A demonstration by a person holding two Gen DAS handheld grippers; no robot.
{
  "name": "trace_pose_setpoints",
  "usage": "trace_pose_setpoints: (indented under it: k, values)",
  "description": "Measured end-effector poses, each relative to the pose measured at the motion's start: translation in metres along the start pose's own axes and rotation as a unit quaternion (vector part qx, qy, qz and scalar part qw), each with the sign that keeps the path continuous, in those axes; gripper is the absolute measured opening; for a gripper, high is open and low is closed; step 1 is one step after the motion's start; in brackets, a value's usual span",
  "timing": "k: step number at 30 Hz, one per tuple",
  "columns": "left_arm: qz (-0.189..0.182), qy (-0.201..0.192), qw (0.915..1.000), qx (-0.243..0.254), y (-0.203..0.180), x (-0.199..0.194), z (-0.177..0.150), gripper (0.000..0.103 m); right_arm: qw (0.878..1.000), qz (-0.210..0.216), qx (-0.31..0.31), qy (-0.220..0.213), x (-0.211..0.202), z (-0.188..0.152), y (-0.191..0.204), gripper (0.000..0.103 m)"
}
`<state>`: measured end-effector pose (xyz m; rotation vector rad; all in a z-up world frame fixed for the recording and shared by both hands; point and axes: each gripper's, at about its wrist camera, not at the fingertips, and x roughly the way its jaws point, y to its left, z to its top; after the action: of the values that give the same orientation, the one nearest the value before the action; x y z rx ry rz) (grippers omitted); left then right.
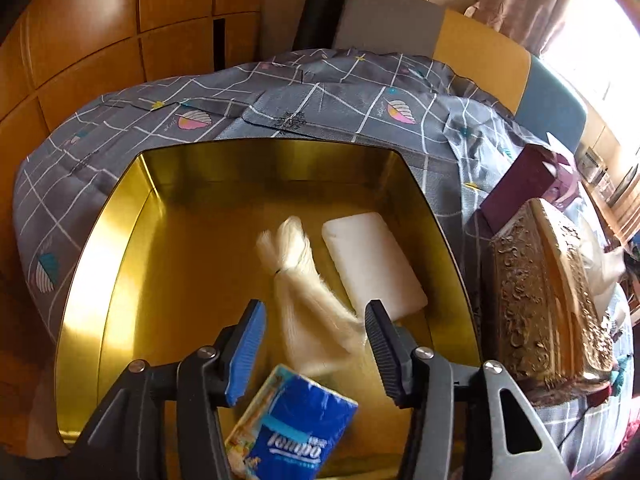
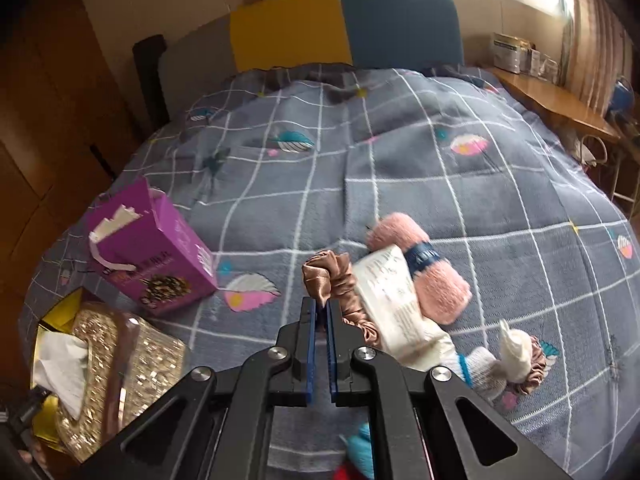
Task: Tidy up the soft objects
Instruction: 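Carry the brown scrunchie to the gold tray and open the right tool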
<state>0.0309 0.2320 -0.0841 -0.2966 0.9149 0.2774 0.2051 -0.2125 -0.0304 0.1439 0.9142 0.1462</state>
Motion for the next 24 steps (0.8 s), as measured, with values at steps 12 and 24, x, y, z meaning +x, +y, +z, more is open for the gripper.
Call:
trace_pose_setpoints:
  k: [12, 24]
  values:
    - [-0.002, -0.03, 0.9995, 0.009, 0.007, -0.025, -0.004, 0.054, 0.987, 0.132, -0.078, -0.042, -0.034, 0.042, 0.126, 0.005]
    - [0.016, -0.088, 0.996, 0.001, 0.019, -0.061, 0.004, 0.054, 0.915, 0.27, -0.299, 0.032, -0.054, -0.087, 0.289, 0.005]
